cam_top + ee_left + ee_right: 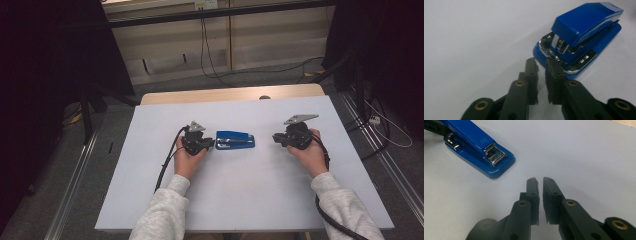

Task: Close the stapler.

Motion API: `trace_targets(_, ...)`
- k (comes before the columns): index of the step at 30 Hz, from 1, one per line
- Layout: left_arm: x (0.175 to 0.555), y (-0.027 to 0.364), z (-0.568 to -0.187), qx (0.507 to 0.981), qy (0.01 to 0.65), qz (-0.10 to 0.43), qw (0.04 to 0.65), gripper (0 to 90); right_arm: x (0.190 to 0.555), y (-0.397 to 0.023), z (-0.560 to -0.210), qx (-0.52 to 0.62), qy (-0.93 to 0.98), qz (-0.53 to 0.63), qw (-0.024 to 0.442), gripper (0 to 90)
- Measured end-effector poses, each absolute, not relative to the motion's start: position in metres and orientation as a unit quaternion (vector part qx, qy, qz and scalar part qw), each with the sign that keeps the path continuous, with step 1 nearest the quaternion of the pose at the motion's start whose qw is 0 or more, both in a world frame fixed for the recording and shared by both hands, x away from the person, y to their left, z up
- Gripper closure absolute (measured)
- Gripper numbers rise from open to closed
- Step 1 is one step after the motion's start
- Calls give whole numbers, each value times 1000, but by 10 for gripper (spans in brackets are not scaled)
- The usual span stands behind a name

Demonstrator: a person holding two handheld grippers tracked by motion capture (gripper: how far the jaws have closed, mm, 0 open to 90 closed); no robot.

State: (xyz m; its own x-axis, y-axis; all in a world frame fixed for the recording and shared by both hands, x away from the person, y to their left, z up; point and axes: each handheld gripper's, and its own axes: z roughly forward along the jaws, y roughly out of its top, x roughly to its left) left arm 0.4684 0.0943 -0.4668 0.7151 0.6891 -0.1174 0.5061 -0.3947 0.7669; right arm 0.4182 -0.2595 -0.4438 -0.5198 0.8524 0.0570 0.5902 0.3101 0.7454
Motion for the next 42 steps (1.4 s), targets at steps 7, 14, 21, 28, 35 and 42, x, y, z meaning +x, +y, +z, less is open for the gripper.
trace_targets(7, 463, 108, -459, 819, 371, 114, 423, 603, 415, -259, -445, 463, 784, 381, 161, 709)
trace_targets(14, 458, 113, -454, 814, 375, 104, 430, 414, 407, -261, -440, 464, 780, 389, 155, 588)
trace_targets(21, 451, 121, -452, 807, 387, 95, 435, 251, 398, -260, -435, 459, 782, 397, 143, 456)
trace_targets(28, 433, 131, -442, 802, 385, 100, 446, 190, 385, -267, -426, 462, 770, 417, 143, 367)
trace_targets(35, 413, 142, -431, 804, 358, 86, 466, 131, 363, -267, -420, 459, 767, 422, 151, 296)
trace_targets(42, 402, 157, -426, 789, 360, 87, 490, 104, 346, -264, -424, 452, 774, 420, 146, 230)
